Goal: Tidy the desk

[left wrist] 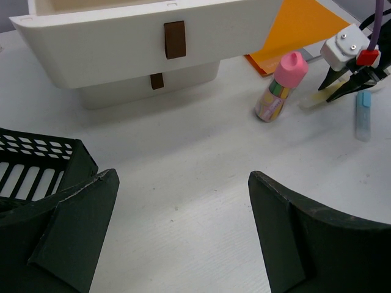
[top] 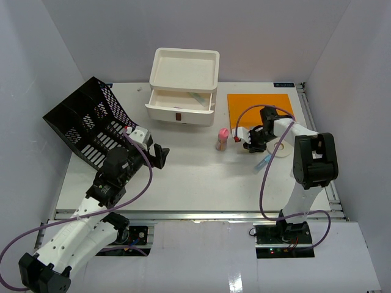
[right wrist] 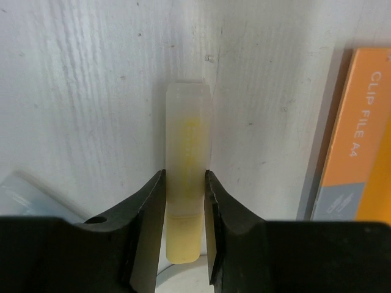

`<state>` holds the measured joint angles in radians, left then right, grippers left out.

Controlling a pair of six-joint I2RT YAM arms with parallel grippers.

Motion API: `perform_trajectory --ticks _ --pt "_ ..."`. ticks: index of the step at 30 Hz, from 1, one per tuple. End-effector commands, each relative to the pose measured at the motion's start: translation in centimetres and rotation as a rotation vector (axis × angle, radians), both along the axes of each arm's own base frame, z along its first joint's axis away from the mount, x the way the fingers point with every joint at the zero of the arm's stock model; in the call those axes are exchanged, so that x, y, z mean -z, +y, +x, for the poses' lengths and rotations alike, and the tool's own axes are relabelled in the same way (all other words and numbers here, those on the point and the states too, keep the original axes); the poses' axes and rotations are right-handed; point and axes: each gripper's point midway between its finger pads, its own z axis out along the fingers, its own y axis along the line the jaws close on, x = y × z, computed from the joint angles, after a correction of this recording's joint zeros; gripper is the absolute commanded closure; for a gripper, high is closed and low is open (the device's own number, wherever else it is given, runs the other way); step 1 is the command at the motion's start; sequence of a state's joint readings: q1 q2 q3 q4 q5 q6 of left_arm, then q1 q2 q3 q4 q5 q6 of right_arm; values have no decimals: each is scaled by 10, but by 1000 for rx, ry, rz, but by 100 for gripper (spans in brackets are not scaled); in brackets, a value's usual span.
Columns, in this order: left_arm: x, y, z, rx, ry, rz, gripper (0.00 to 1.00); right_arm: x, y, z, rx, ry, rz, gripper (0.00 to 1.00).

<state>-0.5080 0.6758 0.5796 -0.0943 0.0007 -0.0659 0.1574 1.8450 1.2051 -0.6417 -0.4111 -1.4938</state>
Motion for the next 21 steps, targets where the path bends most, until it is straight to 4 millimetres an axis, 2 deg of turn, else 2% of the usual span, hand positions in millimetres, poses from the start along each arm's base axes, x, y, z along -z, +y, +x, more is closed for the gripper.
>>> perform_trajectory --ticks 1,6,12,16,17,18,21 --pt "-4 -10 -5 68 -23 -6 2 -70 20 -2 67 -106 126 92" --pt "-2 -10 -6 72 -17 -3 2 -158 48 -2 116 -290 226 92" --pt "2 -12 -5 77 -6 1 2 -247 113 -5 92 -409 401 92" --pt "5 -16 -6 99 2 6 2 -277 164 -7 65 -394 517 92" --pt "5 -16 -6 102 1 5 2 -281 175 -4 63 -391 533 92" --pt "6 -16 -6 105 1 8 2 -297 187 -3 59 -407 565 92" --pt "9 -19 -6 118 5 11 2 -313 213 10 91 -377 642 91"
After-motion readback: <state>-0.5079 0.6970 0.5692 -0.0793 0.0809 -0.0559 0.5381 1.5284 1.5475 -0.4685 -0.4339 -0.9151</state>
